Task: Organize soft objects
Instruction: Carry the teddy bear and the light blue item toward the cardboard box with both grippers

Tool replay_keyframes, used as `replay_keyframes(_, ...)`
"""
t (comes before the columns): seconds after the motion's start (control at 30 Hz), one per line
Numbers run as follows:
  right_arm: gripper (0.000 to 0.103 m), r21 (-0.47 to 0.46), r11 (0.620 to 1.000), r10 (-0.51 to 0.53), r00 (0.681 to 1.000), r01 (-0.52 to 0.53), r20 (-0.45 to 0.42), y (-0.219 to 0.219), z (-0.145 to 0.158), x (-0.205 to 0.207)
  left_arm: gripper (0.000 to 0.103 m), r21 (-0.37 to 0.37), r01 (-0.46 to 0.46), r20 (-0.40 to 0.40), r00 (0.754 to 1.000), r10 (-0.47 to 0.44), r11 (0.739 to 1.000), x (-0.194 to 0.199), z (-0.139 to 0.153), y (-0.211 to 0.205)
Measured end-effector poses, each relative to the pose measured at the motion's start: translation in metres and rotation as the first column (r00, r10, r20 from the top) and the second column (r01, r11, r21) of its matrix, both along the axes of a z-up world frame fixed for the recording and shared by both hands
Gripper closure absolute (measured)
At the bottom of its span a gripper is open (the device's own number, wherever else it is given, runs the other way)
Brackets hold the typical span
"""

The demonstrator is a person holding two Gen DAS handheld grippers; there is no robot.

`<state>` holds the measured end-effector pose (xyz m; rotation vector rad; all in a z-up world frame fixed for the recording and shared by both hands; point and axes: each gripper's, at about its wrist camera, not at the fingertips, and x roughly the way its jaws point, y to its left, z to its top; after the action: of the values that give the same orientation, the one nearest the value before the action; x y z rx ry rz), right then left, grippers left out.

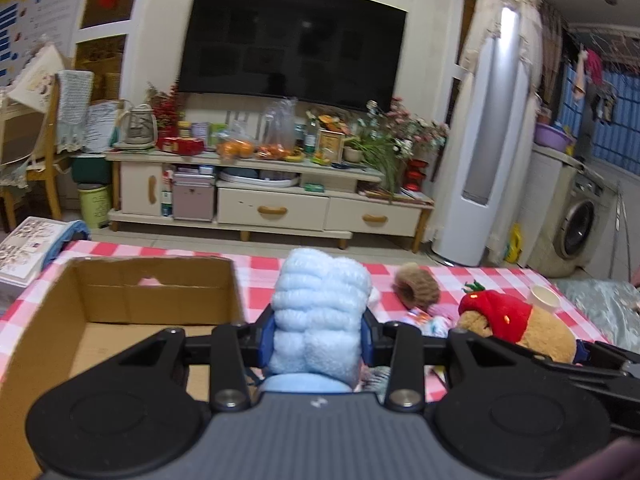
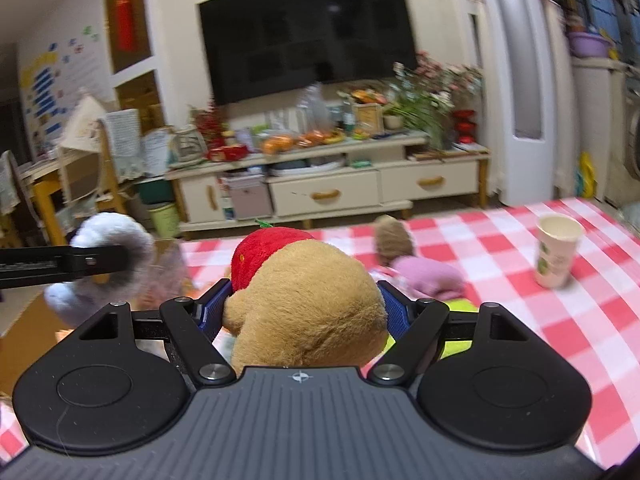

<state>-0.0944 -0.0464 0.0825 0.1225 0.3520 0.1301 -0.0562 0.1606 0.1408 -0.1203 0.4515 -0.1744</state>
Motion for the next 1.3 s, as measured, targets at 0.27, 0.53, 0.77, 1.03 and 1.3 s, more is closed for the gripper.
replay_keyframes(0.27, 0.007, -0.031, 0.994, 0.111, 0.993, -0.11, 0.042, 0.032, 0.012, 0.027, 0.064, -0.009, -0.093, 0.004, 0.996, 0.093, 0.996, 0.002, 0.002, 0.03)
replay_keyframes(0.53, 0.007, -0.075, 0.976, 0.208, 0.977, -0.205, 0.042, 0.06, 0.01, 0.055, 0.064, 0.019, -0.204, 0.002, 0.979, 0.204, 0.979, 0.01, 0.0, 0.058)
replay_keyframes(0.77, 0.007, -0.142, 0.951, 0.281, 0.96, -0.275, 0.02, 0.076, -0.001, 0.058, 0.063, 0.051, -0.293, -0.007, 0.956, 0.294, 0.955, 0.015, -0.004, 0.084)
replay_keyframes(1.03, 0.006, -0.194, 0.924, 0.333, 0.943, -0.329, -0.01, 0.085, -0.007, 0.062, 0.063, 0.057, -0.346, -0.025, 0.937, 0.348, 0.937, 0.017, -0.007, 0.103)
replay_keyframes(1.3, 0.001, -0.201, 0.904, 0.376, 0.925, -0.378, -0.05, 0.091, -0.006, 0.054, 0.024, 0.066, -0.369, -0.02, 0.929, 0.37, 0.927, 0.016, -0.006, 0.108)
